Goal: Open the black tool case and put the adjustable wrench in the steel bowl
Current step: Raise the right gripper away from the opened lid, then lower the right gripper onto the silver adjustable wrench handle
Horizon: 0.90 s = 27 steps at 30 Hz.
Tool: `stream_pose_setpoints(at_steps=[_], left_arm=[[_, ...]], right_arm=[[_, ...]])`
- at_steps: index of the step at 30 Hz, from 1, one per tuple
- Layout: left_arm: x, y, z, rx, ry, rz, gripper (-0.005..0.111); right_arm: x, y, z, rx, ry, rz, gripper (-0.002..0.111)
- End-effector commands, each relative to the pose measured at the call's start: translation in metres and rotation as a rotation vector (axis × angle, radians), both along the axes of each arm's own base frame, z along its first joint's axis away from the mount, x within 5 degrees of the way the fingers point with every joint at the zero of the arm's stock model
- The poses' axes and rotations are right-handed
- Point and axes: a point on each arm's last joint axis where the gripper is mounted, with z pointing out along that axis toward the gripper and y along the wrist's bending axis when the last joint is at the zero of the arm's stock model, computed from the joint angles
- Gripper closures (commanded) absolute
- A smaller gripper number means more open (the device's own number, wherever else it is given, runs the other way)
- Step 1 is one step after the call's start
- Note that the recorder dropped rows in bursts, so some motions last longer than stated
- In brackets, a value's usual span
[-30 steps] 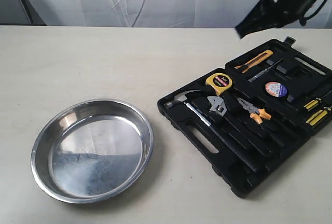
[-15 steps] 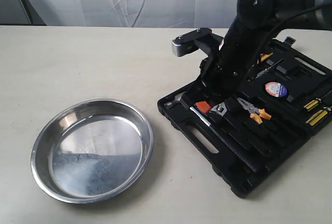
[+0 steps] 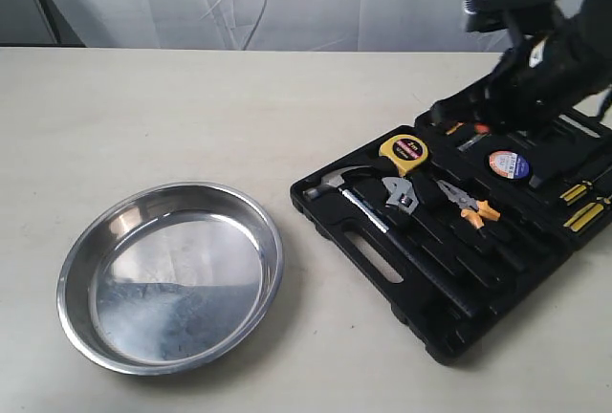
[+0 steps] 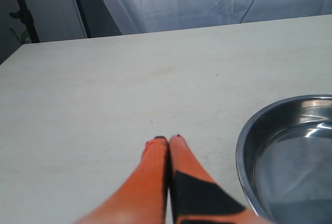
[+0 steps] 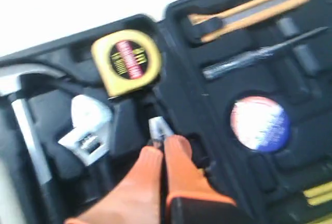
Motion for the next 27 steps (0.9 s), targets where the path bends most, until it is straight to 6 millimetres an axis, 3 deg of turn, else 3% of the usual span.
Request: stream_pose_setpoints(at_steps=[1,5,9,12,19,27], left_arm=[[0.0,0.0,0.002,-0.002,-0.012,0.002,0.107],[0.0,0.0,0.002,-0.002,-0.012,0.002,0.107],[0.0,0.0,0.002,-0.002,-0.012,0.002,0.107],[0.0,0.0,0.002,-0.002,-0.012,0.002,0.107],[0.0,0.0,0.002,-0.002,-0.012,0.002,0.107],[0.0,0.0,0.002,-0.002,-0.012,0.002,0.107]], right_arm=[[-0.002,0.036,-0.013,0.207,0.32,0.282,0.109],[-0.014,0.057,-0.026,0.156,0.348,0.383,0.107],[-0.017,0.074,-0.029,0.1,0.293,0.447,0.078],[-0.012,0.072,-0.03,0.075,0.24,0.436,0.06],[-0.001,0.053,-0.039,-0.143,0.211,0.338,0.058],[0.005,0.053,-0.08,-0.201,0.321,0.352,0.058]])
